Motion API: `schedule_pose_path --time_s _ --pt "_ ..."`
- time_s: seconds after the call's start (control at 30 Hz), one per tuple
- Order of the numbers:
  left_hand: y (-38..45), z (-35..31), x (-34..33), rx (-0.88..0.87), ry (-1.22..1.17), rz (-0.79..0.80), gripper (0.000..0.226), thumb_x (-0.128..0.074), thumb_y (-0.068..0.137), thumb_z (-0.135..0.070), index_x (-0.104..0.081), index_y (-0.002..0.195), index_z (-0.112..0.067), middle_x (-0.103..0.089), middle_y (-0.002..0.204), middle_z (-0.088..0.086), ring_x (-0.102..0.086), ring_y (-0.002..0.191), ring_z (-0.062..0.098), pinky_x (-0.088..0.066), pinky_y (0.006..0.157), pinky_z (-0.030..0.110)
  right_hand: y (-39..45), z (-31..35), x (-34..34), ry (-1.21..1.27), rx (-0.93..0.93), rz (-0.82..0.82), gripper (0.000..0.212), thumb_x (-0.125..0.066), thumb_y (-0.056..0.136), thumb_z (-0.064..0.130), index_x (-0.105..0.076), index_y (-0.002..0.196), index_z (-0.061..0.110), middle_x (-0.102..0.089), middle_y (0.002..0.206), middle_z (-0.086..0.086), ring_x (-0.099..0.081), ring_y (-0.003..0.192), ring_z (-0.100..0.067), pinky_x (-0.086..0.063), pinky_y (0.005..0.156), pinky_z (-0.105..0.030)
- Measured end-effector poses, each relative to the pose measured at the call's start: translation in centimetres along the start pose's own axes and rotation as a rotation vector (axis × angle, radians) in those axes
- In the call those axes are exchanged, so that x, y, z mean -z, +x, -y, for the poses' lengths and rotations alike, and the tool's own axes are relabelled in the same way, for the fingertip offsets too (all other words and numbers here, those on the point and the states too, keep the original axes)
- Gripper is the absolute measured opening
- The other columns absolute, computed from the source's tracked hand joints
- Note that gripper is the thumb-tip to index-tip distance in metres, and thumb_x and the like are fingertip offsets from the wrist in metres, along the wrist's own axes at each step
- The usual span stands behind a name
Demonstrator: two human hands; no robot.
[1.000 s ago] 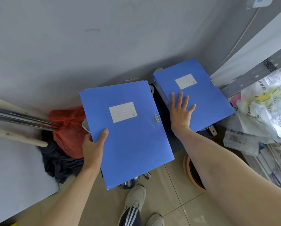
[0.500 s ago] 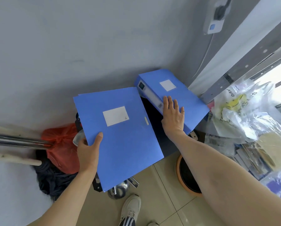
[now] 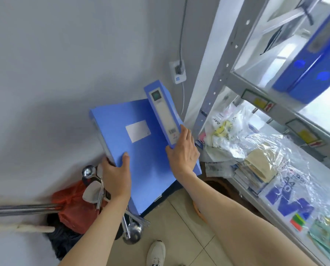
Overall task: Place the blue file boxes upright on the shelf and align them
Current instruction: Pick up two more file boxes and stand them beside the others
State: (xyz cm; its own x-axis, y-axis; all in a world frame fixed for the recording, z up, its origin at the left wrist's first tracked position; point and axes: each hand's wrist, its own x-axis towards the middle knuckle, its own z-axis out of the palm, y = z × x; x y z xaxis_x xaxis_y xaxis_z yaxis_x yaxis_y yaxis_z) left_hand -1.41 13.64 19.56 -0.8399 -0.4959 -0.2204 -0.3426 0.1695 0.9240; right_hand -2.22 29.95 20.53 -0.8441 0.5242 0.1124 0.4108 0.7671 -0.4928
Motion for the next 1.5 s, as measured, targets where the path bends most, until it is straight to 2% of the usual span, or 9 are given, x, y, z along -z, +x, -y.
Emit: schedule_pose_path --time_s 0.2,0.33,0.5,0.63,0.8,0.93,1.1,1.33,1.5 --pt "-5.9 -6.0 -1.0 -0.185 0.085 0.067 0.046 -0.060 0.081 -0.039 -0.045 0.106 -0.004 -0.060 0.096 0.016 -0.060 0.085 0.037 -0.033 0.060 0.032 -1.8 -0.6 7.8 0.145 -0.110 -0.213 0.063 -0.076 0.079 0.035 -0.040 0.129 0.023 -0.057 0.118 0.002 -0.061 0.101 -0.023 -0.053 0.078 -0.039" --pt "-10.5 -9.9 -1.5 -0.310 0.074 0.135 0.044 -0.061 0.083 -0.031 -0.044 0.114 -0.006 -0.056 0.102 0.008 -0.055 0.084 0.026 -0.035 0.059 0.029 -3.2 -1.9 12.9 0.195 -0.148 -0.321 0.062 -0.069 0.081 0.054 -0.036 0.125 0.025 -0.058 0.112 0.003 -0.061 0.087 -0.022 -0.053 0.070 -0.038" --pt "-16.0 -14.0 -1.6 -0.497 0.034 0.254 0.050 -0.067 0.083 -0.026 -0.043 0.122 -0.006 -0.055 0.115 0.012 -0.054 0.082 0.020 -0.038 0.057 0.004 -5.8 -3.6 19.0 0.343 -0.236 -0.389 0.065 -0.075 0.076 0.044 -0.034 0.124 0.026 -0.059 0.106 0.005 -0.061 0.083 -0.020 -0.037 0.071 -0.031" --pt "-20.9 -16.8 -1.3 -0.551 -0.006 0.379 0.049 -0.071 0.082 -0.027 -0.037 0.116 -0.019 -0.061 0.109 0.010 -0.061 0.075 0.013 -0.041 0.052 0.009 -8.5 -4.8 23.3 0.431 -0.276 -0.470 0.071 -0.080 0.072 0.039 -0.027 0.119 0.035 -0.057 0.094 0.012 -0.056 0.073 -0.015 -0.040 0.069 -0.029" --pt "-26.6 -19.8 -2.1 -0.641 -0.077 0.485 0.052 -0.076 0.078 -0.022 -0.035 0.109 -0.028 -0.062 0.104 0.006 -0.062 0.074 0.010 -0.047 0.057 0.012 -11.4 -7.6 27.1 0.528 -0.265 -0.647 0.084 -0.083 0.066 0.039 -0.032 0.133 0.042 -0.049 0.104 0.032 -0.060 0.091 -0.008 -0.056 0.074 -0.039" --pt "-30.4 -21.7 -3.9 -0.657 -0.167 0.610 0.052 -0.077 0.075 -0.021 -0.040 0.112 -0.025 -0.059 0.101 -0.005 -0.063 0.082 0.000 -0.048 0.064 0.007 -11.9 -10.3 30.5 0.517 -0.275 -0.813 0.082 -0.079 0.065 0.041 -0.033 0.132 0.044 -0.053 0.109 0.021 -0.056 0.094 -0.010 -0.058 0.073 -0.042" --pt "-34.9 -23.5 -6.5 -0.694 -0.210 0.730 0.054 -0.075 0.073 -0.023 -0.048 0.119 -0.015 -0.062 0.108 0.002 -0.064 0.095 0.017 -0.050 0.072 0.006 -11.5 -13.0 33.8 0.527 -0.255 -0.912 0.095 -0.091 0.064 0.021 -0.034 0.136 0.043 -0.044 0.120 0.040 -0.049 0.104 0.000 -0.058 0.080 -0.046" --pt "-36.6 -24.7 -13.8 -0.672 -0.260 0.835 0.065 -0.074 0.068 -0.038 -0.043 0.122 -0.016 -0.060 0.118 0.006 -0.063 0.106 0.025 -0.058 0.085 0.039 -6.2 -15.8 35.8 0.504 -0.321 -0.972 0.082 -0.085 0.070 0.039 -0.037 0.137 0.036 -0.057 0.130 0.007 -0.050 0.103 -0.007 -0.054 0.084 -0.049" --pt "-36.0 -26.3 -19.8 -0.712 -0.262 0.841 0.066 -0.077 0.073 -0.028 -0.043 0.128 -0.017 -0.058 0.122 0.000 -0.060 0.110 0.019 -0.053 0.084 0.015 -0.8 -17.9 35.9 0.504 -0.329 -0.978 0.078 -0.078 0.075 0.045 -0.035 0.138 0.031 -0.057 0.127 0.002 -0.044 0.103 -0.001 -0.049 0.090 -0.048"
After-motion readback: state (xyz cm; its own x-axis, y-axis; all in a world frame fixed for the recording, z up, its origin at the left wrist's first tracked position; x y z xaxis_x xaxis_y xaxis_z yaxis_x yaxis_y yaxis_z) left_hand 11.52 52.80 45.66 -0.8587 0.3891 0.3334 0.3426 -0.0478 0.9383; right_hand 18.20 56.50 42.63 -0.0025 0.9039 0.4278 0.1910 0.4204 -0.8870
